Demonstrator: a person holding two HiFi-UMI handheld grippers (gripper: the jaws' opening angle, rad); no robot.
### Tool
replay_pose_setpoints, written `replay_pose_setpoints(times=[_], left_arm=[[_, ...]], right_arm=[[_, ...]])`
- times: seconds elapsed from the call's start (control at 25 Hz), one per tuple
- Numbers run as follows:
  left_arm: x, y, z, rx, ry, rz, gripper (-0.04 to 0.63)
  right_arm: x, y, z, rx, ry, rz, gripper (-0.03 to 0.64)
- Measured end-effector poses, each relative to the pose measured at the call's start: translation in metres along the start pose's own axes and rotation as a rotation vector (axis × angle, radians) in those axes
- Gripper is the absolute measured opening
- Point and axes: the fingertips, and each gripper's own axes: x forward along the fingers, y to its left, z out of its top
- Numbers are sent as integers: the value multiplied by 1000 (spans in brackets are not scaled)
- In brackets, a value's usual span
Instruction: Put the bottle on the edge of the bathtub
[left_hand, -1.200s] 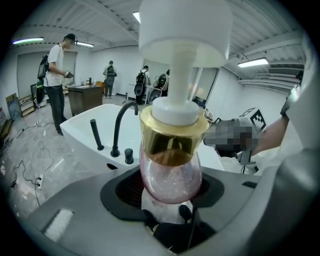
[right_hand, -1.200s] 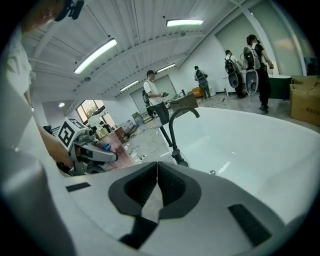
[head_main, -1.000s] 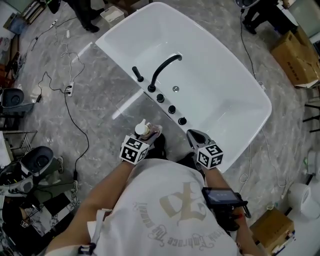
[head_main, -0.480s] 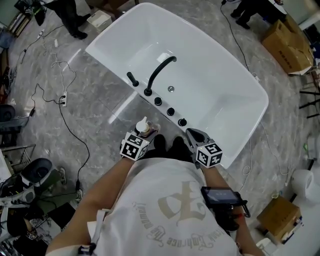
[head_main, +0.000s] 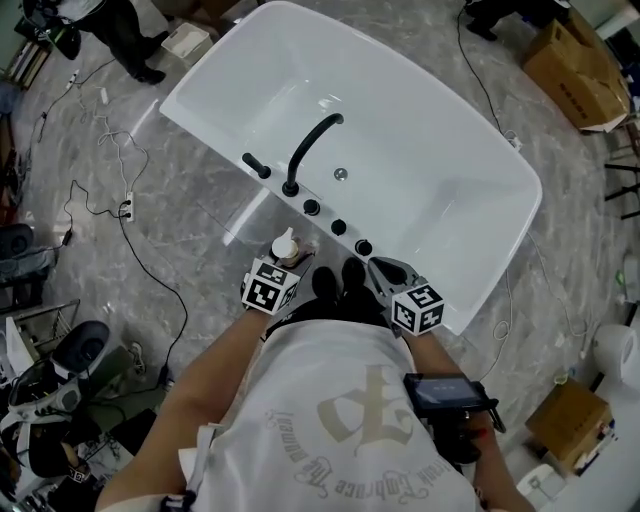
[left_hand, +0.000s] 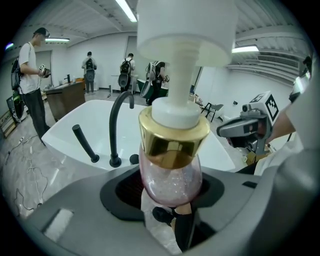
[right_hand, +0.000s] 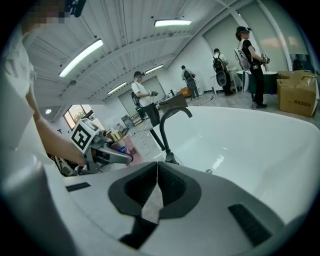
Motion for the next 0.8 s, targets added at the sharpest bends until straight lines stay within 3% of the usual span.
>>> replay_pose_setpoints(times=[0.48,0.8], left_arm=[[57,7,25,68,64,-13,222],[100,15,35,130,96,19,222]], right_arm=[[-1,-28,5,52,2,-5,6],[-2,-49,2,89,13,-8,6]])
